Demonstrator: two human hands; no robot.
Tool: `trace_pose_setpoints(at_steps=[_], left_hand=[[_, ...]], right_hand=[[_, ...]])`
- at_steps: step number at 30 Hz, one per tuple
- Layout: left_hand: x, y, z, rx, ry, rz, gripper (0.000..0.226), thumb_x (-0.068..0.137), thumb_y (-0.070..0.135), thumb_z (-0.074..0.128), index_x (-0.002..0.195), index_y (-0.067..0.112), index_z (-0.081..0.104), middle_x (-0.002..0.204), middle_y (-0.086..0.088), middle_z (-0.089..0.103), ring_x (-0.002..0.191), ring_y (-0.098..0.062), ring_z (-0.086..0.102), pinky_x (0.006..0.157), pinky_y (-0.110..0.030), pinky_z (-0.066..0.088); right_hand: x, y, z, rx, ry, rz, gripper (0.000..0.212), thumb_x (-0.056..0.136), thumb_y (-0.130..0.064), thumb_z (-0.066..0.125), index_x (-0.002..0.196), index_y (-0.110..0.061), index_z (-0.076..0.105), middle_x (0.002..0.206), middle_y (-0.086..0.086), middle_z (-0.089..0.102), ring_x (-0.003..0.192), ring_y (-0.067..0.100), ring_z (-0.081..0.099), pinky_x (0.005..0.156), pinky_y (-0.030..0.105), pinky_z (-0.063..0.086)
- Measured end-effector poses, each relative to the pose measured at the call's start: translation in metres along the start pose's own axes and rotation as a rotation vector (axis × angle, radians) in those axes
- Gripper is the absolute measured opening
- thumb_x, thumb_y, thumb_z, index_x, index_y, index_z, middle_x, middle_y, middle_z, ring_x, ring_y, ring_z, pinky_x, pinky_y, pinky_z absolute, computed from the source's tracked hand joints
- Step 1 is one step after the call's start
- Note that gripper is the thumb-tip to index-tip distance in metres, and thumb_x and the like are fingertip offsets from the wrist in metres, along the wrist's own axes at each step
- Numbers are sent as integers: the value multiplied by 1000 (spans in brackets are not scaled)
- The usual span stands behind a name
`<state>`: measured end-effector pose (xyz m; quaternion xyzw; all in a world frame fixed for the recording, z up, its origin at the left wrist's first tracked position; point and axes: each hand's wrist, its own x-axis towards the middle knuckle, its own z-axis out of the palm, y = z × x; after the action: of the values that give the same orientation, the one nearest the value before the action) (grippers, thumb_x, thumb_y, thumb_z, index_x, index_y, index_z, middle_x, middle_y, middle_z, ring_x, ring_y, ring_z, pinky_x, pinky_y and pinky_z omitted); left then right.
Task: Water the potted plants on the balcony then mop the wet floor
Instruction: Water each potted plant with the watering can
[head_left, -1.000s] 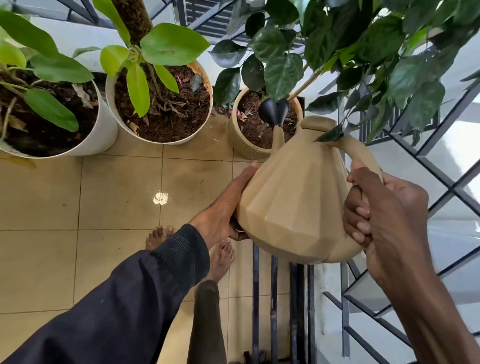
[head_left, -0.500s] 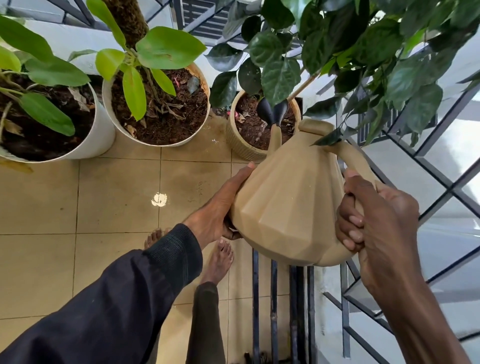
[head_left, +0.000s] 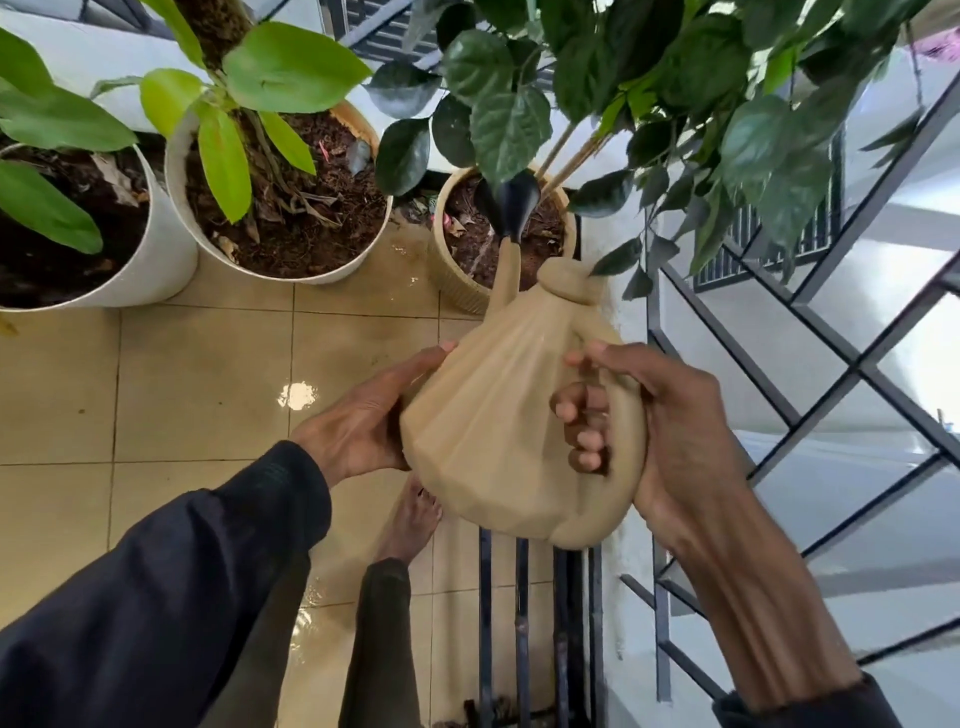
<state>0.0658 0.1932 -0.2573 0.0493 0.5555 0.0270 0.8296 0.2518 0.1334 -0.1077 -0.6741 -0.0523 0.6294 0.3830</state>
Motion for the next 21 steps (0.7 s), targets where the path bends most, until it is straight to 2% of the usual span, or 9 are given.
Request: trace_pose_setpoints(at_steps=[2, 3, 7, 10, 13, 16, 18, 21], left_hand=[[6, 0, -9, 9, 8, 0, 75, 57, 50, 94, 122, 20, 70, 115, -10, 75, 111, -33, 67, 97, -61, 49], [9, 1, -13, 19, 10, 8, 78, 56, 50, 95, 124, 21, 69, 116, -10, 74, 112, -32, 67, 96, -60, 50], [14, 3, -24, 40, -6, 45, 76, 59, 50, 94, 125, 21, 68, 120, -9, 73, 114, -30, 67, 96, -57, 52], [16, 9, -23, 61, -29, 77, 74, 59, 50, 94, 123, 20, 70, 120, -6, 73, 115, -27, 67, 102, -53, 50], [19, 18, -21, 133, -32, 116, 76, 59, 53, 93, 124, 21, 70, 120, -4, 73, 116, -25, 67, 103, -51, 50], [20, 25, -19, 176, -57, 138, 73, 62, 53, 91, 125, 21, 69, 120, -3, 73, 116, -25, 67, 103, -51, 50], [20, 28, -19, 187, -73, 150, 68, 66, 51, 89, 124, 22, 70, 119, -3, 74, 116, -25, 67, 104, -52, 49], [21, 30, -19, 203, -89, 155, 65, 68, 50, 88, 124, 23, 70, 120, -3, 74, 118, -27, 65, 105, -53, 48]], right_hand=[[9, 6, 3, -55, 60, -1, 24, 80, -27, 76, 79, -12, 57, 60, 7, 49, 40, 12, 34, 38, 20, 30], [14, 11, 4, -103, 127, -8, 29, 85, -26, 78, 73, -14, 55, 56, 4, 47, 37, 10, 32, 36, 19, 27], [21, 31, 8, -165, 324, -84, 46, 89, -44, 79, 63, -21, 49, 46, -5, 39, 34, 9, 32, 36, 17, 25], [15, 39, 11, -212, 445, -173, 50, 95, -43, 75, 59, -21, 48, 44, -11, 43, 34, 4, 37, 36, 19, 29], [12, 45, 12, -230, 477, -257, 53, 96, -44, 74, 56, -23, 46, 45, -11, 43, 37, 7, 38, 46, 23, 31], [13, 49, 12, -255, 516, -293, 59, 93, -53, 75, 54, -24, 42, 51, -5, 40, 44, 15, 36, 54, 30, 32], [14, 52, 12, -259, 529, -306, 60, 92, -55, 75, 50, -26, 42, 52, -5, 38, 48, 18, 35, 56, 34, 33], [17, 57, 10, -244, 542, -316, 64, 93, -52, 75, 43, -26, 45, 49, -7, 36, 46, 17, 34, 54, 30, 32]])
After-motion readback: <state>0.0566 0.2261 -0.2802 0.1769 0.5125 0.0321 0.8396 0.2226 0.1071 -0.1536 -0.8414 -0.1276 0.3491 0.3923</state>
